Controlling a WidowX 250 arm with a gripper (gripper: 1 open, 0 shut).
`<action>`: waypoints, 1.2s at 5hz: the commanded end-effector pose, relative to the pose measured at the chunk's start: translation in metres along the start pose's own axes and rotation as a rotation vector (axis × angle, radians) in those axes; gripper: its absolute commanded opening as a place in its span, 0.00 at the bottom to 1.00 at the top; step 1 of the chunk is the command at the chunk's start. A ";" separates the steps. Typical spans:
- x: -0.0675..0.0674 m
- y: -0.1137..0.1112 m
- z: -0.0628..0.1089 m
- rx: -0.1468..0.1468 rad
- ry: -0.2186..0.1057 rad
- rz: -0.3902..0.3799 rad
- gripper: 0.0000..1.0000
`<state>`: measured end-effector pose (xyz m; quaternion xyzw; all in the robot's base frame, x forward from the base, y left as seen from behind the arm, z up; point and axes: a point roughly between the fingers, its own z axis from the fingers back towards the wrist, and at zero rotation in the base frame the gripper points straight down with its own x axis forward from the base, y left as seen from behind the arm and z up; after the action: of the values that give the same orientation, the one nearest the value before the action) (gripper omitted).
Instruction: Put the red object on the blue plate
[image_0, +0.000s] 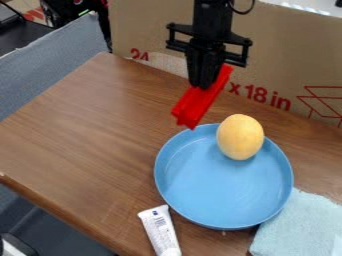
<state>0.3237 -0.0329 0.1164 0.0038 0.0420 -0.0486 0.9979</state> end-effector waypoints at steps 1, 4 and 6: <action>-0.006 -0.005 0.024 0.003 -0.067 -0.006 0.00; -0.025 -0.026 -0.006 -0.022 -0.056 -0.122 0.00; -0.042 -0.037 -0.026 -0.022 -0.044 -0.186 0.00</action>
<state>0.2735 -0.0640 0.0841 -0.0105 0.0407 -0.1391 0.9894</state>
